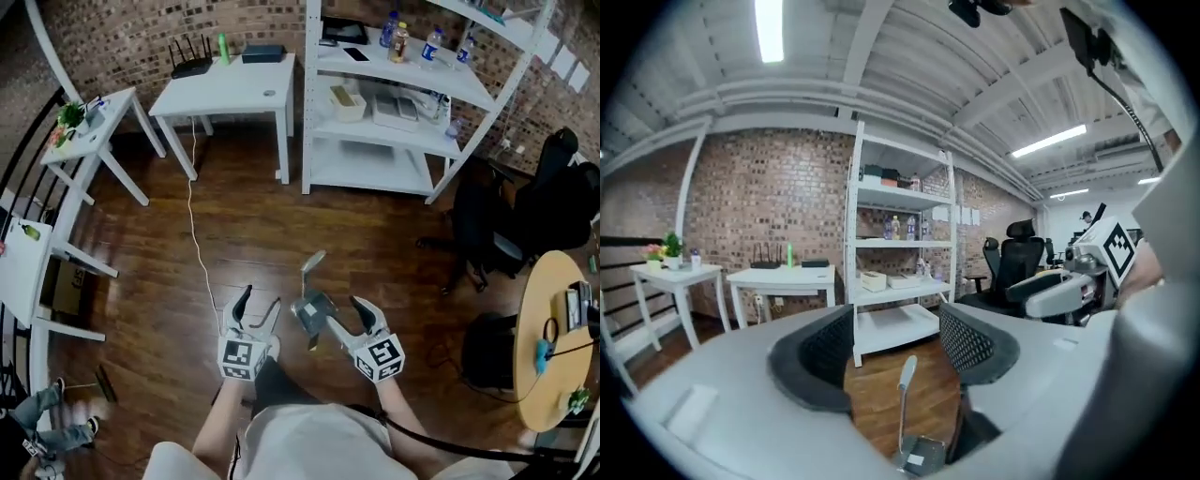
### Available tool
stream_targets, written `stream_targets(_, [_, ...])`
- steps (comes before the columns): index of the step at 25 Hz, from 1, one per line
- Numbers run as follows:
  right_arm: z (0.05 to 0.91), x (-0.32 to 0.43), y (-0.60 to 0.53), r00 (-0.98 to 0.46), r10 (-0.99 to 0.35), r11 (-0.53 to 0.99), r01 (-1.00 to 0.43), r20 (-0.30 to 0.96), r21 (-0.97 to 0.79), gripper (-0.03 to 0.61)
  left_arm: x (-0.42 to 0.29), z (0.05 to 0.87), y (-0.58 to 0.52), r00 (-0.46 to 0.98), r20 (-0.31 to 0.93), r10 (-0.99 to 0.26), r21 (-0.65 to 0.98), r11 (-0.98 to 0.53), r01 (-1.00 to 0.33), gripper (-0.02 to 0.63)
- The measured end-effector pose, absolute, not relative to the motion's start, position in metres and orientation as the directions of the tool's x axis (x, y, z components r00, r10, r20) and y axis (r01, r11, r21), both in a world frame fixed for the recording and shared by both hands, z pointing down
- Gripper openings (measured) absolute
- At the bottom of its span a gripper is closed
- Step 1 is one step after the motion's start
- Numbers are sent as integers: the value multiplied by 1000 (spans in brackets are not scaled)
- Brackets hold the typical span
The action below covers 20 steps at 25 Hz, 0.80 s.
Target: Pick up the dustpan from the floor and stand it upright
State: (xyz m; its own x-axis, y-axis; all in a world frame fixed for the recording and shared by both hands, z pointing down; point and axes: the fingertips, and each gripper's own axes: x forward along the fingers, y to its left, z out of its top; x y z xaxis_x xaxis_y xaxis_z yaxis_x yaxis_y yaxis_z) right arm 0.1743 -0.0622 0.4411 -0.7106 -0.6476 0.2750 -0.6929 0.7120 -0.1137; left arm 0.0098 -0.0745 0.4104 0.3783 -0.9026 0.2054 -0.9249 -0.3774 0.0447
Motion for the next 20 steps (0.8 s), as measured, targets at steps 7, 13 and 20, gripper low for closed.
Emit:
stream_targets(7, [399, 279, 81, -786, -590, 797, -604, 185, -23, 261, 117, 377, 86, 156, 106, -982, -15, -158, -987, 311])
stream_targets(13, [344, 319, 183, -827, -545, 835, -550, 137, -4, 275, 211, 328, 181, 164, 117, -979, 12, -164, -986, 284])
stream_targets(20, [257, 320, 193, -750, -661, 750, -659, 13, 58, 318, 218, 268, 219, 134, 50, -990, 9, -134, -991, 307])
